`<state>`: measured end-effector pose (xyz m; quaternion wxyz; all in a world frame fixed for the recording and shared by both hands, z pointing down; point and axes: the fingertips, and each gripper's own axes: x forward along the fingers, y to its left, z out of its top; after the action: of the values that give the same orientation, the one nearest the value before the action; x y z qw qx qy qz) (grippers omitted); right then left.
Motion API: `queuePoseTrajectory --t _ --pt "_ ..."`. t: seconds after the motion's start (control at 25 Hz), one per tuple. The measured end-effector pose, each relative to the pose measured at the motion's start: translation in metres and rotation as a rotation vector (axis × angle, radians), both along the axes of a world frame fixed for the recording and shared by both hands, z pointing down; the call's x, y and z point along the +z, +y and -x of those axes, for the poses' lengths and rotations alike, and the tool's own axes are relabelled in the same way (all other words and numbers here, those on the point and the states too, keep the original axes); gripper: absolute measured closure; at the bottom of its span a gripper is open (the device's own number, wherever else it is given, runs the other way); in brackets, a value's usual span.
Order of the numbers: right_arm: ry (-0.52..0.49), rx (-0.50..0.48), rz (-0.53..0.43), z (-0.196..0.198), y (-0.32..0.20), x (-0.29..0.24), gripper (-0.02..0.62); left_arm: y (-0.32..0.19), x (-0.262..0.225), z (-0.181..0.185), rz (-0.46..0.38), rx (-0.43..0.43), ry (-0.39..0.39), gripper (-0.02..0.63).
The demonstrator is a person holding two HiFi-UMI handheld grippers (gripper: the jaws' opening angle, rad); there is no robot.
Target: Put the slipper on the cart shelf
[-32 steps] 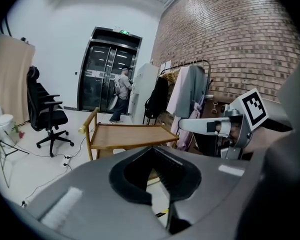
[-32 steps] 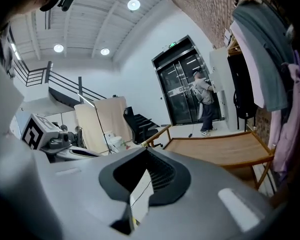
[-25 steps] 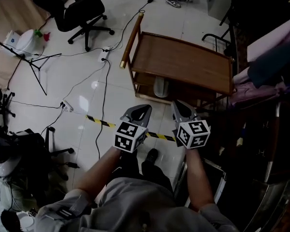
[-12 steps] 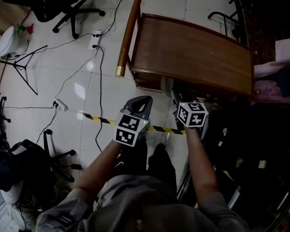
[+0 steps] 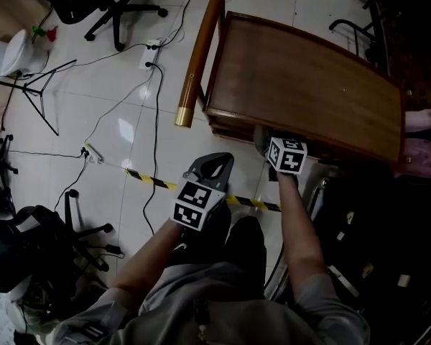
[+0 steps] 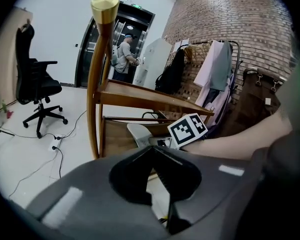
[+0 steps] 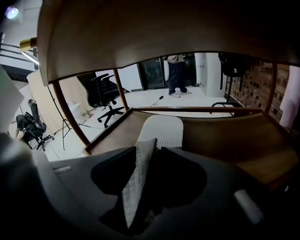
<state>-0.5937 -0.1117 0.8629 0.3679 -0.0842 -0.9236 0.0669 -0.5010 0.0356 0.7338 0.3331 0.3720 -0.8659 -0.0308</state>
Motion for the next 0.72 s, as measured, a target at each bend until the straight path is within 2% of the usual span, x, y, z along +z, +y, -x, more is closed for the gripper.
queuePoseTrajectory --t 0.04,0.2,0.44,0.56,0.72 --pt "0.012 -0.005 -0.014 0.002 0.001 0.006 0.460 0.000 0.001 -0.001 0.000 0.002 0.000 0.598" --pt "0.027 -0.047 -0.065 -0.002 0.004 0.009 0.574 0.003 0.001 0.001 0.008 0.005 0.003 0.598" --pt "0.090 -0.083 -0.019 -0.044 0.016 -0.003 0.586 0.001 -0.011 -0.002 0.011 0.007 0.036 0.598" --pt "0.117 -0.074 0.009 -0.079 0.019 -0.018 0.586 -0.006 -0.021 -0.012 0.022 0.053 0.055 0.598" --pt "0.133 -0.012 0.031 -0.124 0.015 -0.050 0.586 -0.019 -0.034 -0.028 0.034 0.136 0.084 0.598"
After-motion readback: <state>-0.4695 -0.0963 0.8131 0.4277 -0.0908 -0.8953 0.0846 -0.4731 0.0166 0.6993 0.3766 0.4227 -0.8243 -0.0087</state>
